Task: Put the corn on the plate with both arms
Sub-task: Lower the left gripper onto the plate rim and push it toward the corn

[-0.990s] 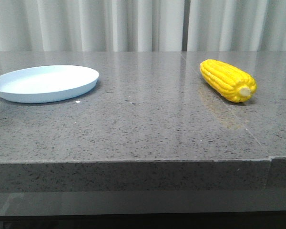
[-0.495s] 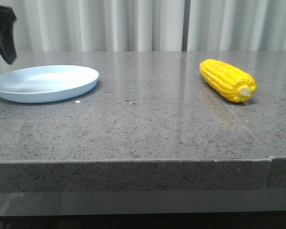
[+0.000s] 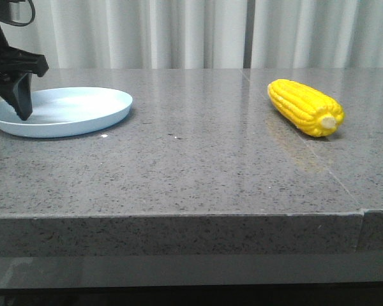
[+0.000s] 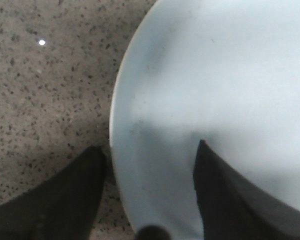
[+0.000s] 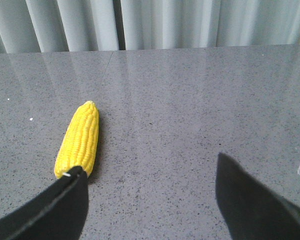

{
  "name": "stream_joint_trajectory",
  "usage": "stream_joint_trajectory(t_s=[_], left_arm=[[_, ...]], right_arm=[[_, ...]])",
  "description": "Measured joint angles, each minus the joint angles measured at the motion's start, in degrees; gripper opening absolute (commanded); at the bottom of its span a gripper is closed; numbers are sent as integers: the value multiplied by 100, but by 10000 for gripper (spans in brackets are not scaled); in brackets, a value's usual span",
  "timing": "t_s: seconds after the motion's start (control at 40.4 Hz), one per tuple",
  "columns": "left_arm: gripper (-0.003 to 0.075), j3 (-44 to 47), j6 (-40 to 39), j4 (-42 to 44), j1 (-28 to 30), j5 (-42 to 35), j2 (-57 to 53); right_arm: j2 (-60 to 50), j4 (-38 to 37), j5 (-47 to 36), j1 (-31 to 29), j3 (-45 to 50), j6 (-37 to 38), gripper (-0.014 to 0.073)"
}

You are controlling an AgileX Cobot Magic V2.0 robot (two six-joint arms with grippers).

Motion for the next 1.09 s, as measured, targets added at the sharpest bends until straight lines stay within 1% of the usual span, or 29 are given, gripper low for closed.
stream_joint_trajectory(t_s=[0.124, 0.148, 0.371, 0.52, 0.668, 0.915, 1.089], left_arm=[[-6, -14, 0, -12, 0, 0, 0], [-18, -14, 0, -12, 0, 0, 0], [-20, -42, -28, -249, 0, -67, 0], [-20, -247, 259, -764, -35, 10, -21], [-20, -546, 464, -1386, -307, 123, -65], [-20, -710, 549, -1856, -901, 119, 100], [-17, -710, 584, -2078, -1014, 45, 418]], right_arm=[[0, 0, 0, 0, 0, 0, 560], [0, 0, 0, 0, 0, 0, 560], [0, 0, 0, 0, 0, 0, 560], [0, 0, 0, 0, 0, 0, 561], [0, 0, 0, 0, 0, 0, 561], [0, 0, 0, 0, 0, 0, 561], [0, 0, 0, 0, 0, 0, 561]])
